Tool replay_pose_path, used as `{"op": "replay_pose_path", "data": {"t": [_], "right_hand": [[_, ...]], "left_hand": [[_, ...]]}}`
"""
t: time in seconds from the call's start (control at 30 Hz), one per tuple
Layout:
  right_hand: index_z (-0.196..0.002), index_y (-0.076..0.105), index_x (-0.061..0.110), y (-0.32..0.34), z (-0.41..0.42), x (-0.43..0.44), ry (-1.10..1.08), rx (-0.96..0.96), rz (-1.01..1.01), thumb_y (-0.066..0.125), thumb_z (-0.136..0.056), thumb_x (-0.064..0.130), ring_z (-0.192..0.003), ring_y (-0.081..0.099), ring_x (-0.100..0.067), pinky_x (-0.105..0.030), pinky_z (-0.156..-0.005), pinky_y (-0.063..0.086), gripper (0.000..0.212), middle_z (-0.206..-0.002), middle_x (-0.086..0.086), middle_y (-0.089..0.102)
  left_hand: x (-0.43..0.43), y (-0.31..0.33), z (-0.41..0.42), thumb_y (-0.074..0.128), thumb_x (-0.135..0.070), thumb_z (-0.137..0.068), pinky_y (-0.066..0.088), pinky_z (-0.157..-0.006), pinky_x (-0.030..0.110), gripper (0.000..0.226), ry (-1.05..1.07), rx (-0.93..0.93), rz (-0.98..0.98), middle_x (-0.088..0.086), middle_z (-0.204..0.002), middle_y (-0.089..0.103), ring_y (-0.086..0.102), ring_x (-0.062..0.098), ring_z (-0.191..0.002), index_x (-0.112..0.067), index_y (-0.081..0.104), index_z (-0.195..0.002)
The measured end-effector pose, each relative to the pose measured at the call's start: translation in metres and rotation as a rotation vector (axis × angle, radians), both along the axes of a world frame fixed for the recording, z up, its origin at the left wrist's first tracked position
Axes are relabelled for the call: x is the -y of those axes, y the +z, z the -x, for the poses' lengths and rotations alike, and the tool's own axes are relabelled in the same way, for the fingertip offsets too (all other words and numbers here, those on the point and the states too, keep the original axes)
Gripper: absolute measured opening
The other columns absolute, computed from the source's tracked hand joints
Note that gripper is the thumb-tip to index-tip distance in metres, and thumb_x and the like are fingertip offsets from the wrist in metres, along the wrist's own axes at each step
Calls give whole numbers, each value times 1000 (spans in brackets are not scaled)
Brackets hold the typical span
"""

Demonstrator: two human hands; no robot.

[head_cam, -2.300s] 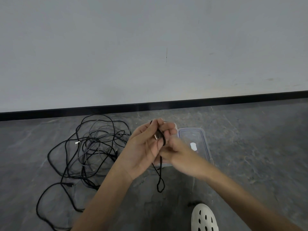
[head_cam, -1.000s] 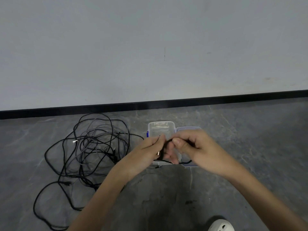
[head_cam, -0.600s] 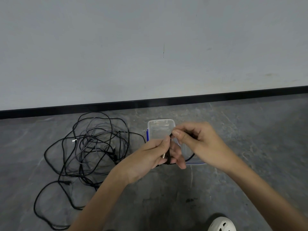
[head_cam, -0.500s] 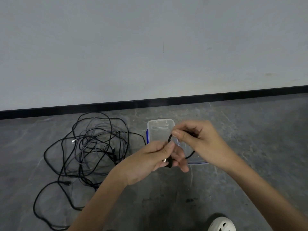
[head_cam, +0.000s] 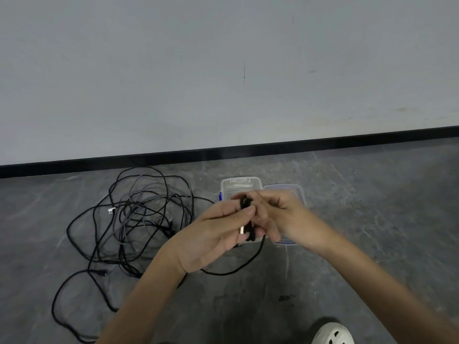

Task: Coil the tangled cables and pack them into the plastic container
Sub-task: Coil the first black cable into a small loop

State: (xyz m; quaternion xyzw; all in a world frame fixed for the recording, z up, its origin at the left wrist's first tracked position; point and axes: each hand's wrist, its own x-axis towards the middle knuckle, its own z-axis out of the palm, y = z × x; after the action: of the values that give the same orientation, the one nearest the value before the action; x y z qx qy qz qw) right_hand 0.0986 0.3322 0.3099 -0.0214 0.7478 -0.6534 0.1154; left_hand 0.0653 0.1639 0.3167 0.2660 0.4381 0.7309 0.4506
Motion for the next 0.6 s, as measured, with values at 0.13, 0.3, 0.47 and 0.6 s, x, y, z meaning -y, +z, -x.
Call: {"op": "replay_pose_path", "data": {"t": [0.13,0.3,0.47,0.6], "right_hand": [[-99,65,11,-3,-3,8,32,39,-34,39,-102,7,-65,59,-6,-23,-64,53,26,-76,-5,61],[-104,53,16,-1,-6,21,58,68,-47,33,-100,-5,-60,60,-5,-24,-61,53,29,-81,-6,59],[-93,58,9,0,-10,24,121,134,-121,40,-101,5,-53,59,-12,-18,-56,46,20,-73,-7,65],[-102,61,8,-2,-14,26,184,203,-156,45,-102,14,-51,57,-12,-20,-58,46,17,-64,1,65]], "left_hand": [[1,-3,2,43,-19,-97,43,-74,34,25,115,46,-43,12,-93,68,55,20,-86,-14,68,-97],[-2,-7,5,50,-25,-93,49,-52,33,26,264,88,-53,12,-94,66,60,18,-74,-18,74,-100],[-2,-13,11,45,-19,-97,54,-84,26,29,440,72,-140,12,-106,71,66,19,-106,-13,72,-104],[2,-17,18,42,-18,-98,48,-90,20,26,614,-37,-77,7,-103,73,65,19,-108,-7,63,-109]]}}
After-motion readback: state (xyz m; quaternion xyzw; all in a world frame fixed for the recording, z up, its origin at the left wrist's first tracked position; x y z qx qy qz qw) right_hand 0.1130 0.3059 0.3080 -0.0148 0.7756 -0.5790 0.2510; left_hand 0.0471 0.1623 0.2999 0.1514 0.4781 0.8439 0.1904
